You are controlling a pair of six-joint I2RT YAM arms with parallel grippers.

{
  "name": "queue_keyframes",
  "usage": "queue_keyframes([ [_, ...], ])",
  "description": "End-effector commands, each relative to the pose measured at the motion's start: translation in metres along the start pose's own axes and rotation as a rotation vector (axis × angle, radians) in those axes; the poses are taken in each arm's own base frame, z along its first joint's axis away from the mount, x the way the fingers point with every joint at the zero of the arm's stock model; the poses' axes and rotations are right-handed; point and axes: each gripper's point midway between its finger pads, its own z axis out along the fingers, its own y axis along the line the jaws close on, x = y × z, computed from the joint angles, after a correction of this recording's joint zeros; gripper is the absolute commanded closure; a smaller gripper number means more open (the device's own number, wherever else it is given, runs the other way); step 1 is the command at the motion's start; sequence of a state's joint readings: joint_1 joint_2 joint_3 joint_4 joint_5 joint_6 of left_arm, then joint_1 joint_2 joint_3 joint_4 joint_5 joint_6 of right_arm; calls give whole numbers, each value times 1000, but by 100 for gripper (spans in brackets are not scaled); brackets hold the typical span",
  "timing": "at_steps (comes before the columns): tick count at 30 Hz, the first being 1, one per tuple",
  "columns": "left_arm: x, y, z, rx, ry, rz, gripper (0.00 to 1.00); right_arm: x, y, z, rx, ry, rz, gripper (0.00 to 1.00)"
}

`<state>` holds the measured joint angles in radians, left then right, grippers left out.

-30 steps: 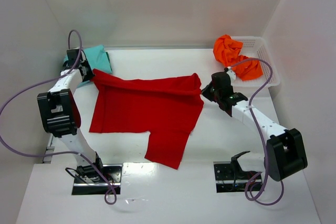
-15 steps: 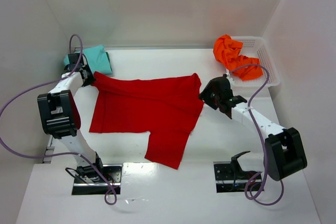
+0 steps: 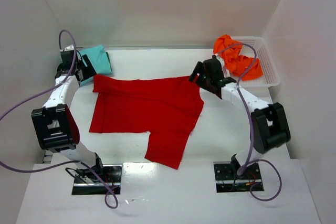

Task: Fold and stack the t-shirts
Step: Fold the flattened tshirt in 1/3 of the way

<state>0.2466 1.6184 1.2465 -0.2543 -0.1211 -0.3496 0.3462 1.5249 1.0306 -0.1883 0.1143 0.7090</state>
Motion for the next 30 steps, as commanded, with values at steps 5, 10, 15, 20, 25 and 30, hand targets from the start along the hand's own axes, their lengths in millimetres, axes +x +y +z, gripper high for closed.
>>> queue_keyframes([
  [5, -2, -13, 10, 66, 5, -22, 15, -40, 23, 53, -24, -57, -84, 14],
  [10, 9, -20, 28, 109, 41, -21, 15, -39, 7, 84, 46, -27, -101, 16],
  [15, 8, -29, 41, 144, 55, -12, 15, -39, -8, 103, 80, -12, -111, 20],
  [20, 4, -30, 50, 145, 55, -3, 15, -30, -9, 120, 80, 25, -122, 35],
  [25, 8, -29, 58, 138, 79, 6, 15, -23, -15, 135, 105, 58, -135, 40],
  [30, 9, -29, 63, 135, 91, 6, 15, -12, -18, 144, 107, 95, -136, 50],
])
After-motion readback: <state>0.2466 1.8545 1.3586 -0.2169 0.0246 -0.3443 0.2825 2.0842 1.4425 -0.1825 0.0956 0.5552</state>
